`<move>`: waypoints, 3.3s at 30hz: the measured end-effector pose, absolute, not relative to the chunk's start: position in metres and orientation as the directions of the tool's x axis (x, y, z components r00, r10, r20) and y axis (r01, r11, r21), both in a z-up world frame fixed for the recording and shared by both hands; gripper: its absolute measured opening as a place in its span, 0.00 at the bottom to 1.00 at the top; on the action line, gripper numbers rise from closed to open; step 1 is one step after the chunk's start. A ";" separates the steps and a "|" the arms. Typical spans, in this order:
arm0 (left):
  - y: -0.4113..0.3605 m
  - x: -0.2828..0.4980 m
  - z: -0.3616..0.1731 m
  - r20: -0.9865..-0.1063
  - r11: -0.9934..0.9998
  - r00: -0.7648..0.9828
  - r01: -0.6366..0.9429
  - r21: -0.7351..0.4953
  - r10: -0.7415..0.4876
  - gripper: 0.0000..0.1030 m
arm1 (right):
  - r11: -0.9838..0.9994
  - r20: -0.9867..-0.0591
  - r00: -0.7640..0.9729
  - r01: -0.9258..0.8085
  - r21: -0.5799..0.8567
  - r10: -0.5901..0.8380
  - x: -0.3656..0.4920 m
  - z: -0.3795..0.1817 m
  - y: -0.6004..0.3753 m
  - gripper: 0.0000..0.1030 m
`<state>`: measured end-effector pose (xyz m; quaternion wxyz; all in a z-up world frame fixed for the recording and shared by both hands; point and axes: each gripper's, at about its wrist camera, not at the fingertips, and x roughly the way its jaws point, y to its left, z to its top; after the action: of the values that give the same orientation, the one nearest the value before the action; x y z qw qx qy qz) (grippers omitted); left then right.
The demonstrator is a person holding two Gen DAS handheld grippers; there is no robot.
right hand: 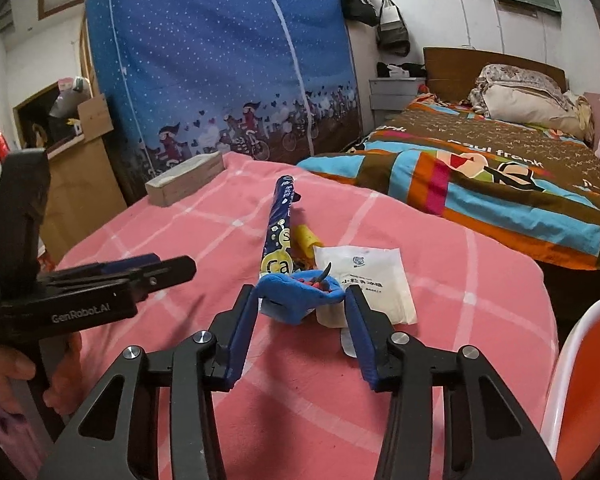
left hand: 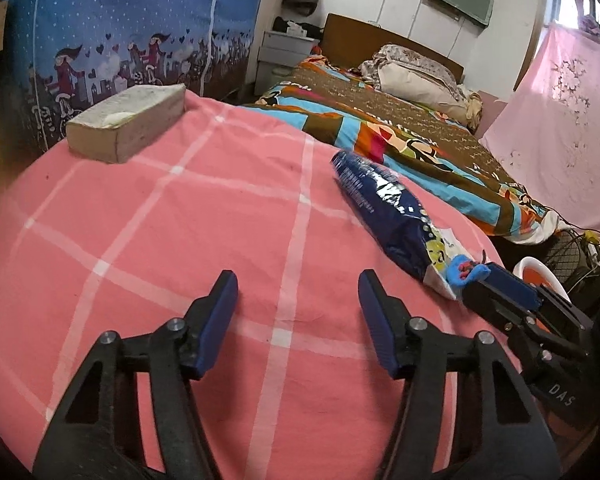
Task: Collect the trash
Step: 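Grasp the blue 'Ca' bag with the left tool while the right tool grasps the blue plastic toy, then carry the blue bag and blue toy over the orange bucket and open both tools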
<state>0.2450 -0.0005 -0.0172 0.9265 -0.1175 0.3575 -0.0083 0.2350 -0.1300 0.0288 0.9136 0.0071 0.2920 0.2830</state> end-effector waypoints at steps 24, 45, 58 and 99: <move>-0.060 0.269 -0.012 -0.635 0.940 0.728 0.035 -0.339 -0.256 0.62 | 0.934 -0.542 0.772 -0.348 0.078 0.333 0.226 0.027 -0.182 0.42; -0.072 0.257 -0.018 -0.617 0.938 0.736 0.072 -0.338 -0.278 0.17 | 0.931 -0.539 0.764 -0.344 0.123 0.353 0.224 0.023 -0.195 0.42; -0.088 0.219 0.013 -0.401 0.968 0.887 0.166 -0.189 -0.231 0.17 | 0.920 -0.300 0.871 -0.353 0.172 0.390 0.193 0.049 -0.217 0.42; -0.228 0.193 0.027 -0.374 0.836 0.760 0.542 -0.085 -0.531 0.18 | 0.947 -0.136 0.991 0.041 0.319 0.004 0.132 0.058 -0.353 0.44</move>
<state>0.1934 -0.2283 0.0270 0.9381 0.0140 0.1953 -0.2857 0.1320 -0.3530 0.0577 0.9843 0.1629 0.0678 -0.0094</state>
